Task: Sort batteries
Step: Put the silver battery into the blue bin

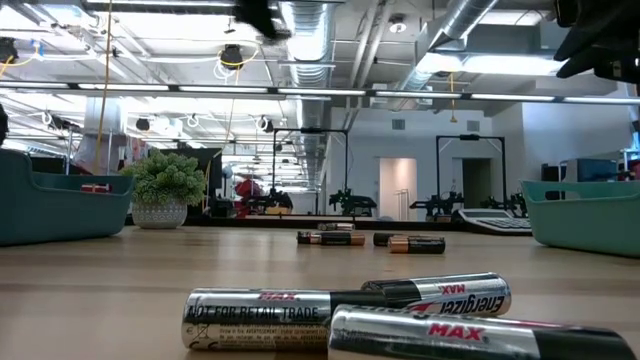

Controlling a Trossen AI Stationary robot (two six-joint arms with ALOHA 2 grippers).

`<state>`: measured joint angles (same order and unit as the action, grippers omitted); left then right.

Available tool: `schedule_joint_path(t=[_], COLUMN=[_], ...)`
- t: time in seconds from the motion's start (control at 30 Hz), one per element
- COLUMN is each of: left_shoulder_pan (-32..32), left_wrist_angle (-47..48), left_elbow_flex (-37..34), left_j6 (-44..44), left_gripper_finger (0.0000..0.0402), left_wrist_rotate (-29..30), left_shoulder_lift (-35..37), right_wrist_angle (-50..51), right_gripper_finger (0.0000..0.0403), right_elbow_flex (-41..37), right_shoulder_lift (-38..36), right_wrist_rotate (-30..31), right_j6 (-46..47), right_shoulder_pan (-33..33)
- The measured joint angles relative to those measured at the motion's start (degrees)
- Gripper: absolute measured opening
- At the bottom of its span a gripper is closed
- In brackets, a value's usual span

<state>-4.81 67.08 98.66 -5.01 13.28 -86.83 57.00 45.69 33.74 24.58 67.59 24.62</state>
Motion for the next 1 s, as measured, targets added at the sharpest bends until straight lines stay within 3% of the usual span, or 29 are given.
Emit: schedule_joint_path(t=[0.23, 0.37, 0.47, 0.6, 1.0], left_shoulder_pan=[7.96, 12.0, 13.31, 14.11, 14.72], left_wrist_angle=[-0.35, 2.57, 8.23, 9.73, -5.53], left_elbow_flex=[-22.49, -32.93, -38.7, -45.41, -60.53], left_j6=[-27.99, -43.21, -51.59, -55.41, -56.41], left_gripper_finger=[0.0036, 0.0036, 0.0036, 0.0036, 0.0036], left_wrist_rotate=[10.63, 11.02, 6.26, -0.74, -6.65], left_shoulder_lift=[20.25, 25.87, 26.45, 25.98, 25.98], right_wrist_angle=[-0.65, -1.08, -2.7, -4.11, -8.95], right_gripper_finger=[0.0118, 0.0118, 0.0118, 0.0118, 0.0118], right_elbow_flex=[0.0, 0.0, 0.0, -0.02, -0.02], right_shoulder_lift=[0.56, 1.15, 1.94, 3.22, 8.14], right_wrist_rotate=[0.0, 0.0, 0.0, 0.0, 0.0], right_j6=[-0.02, -0.02, -0.1, -0.13, -0.12], right_shoulder_pan=[-0.02, 0.0, -0.48, -2.53, -8.65])
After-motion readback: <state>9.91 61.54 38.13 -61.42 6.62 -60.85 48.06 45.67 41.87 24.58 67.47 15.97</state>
